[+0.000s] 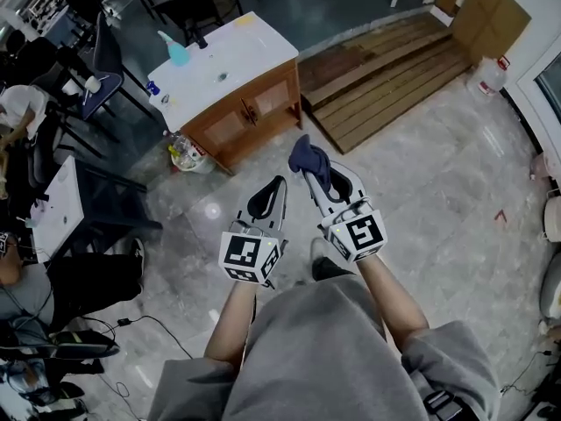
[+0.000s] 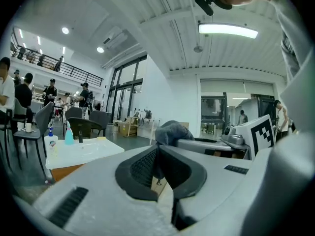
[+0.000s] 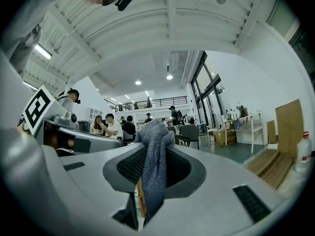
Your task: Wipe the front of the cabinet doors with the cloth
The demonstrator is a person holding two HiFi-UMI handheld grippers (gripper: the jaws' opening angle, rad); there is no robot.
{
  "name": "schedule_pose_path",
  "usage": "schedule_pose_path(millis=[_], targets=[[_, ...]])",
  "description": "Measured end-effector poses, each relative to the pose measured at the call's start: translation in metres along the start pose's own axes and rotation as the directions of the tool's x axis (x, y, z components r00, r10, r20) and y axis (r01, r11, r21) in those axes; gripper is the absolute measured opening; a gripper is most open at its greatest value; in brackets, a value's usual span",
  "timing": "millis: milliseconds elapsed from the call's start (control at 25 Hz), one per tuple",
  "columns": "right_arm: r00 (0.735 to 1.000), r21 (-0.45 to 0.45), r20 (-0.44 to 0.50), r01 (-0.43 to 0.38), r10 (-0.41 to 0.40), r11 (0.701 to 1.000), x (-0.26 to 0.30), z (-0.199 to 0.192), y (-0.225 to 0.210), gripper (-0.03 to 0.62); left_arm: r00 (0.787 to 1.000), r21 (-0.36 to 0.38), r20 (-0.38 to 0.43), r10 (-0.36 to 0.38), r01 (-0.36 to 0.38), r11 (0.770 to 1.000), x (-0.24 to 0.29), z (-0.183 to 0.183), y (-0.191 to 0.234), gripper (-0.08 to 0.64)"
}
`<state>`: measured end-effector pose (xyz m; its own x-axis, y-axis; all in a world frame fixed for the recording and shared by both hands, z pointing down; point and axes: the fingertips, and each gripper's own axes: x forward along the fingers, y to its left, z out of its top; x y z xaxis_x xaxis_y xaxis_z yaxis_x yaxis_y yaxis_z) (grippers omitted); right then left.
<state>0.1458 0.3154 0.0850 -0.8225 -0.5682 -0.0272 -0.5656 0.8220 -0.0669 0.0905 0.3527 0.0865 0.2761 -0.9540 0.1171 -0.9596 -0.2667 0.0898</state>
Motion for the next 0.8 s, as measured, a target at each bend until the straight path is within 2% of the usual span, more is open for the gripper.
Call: schedule_pose_path(millis=[440,800], targets=[[1.0,0.067,-0.022,-0.019,0.02,0.998,0.046,-0.015,-0.064,0.083,0.998,0.005,-0.048,0.039,-0.039,0.999,0.067,-0.002,0.022,0.008],[0.999,0.103,-0.038,-0.031,0.035,0.994,0.09,-0.033,-0.07,0.083,0.994,0.007,-0.084,0.073,-0.073,0.997,0.085,-0.011,0.07,0.008]])
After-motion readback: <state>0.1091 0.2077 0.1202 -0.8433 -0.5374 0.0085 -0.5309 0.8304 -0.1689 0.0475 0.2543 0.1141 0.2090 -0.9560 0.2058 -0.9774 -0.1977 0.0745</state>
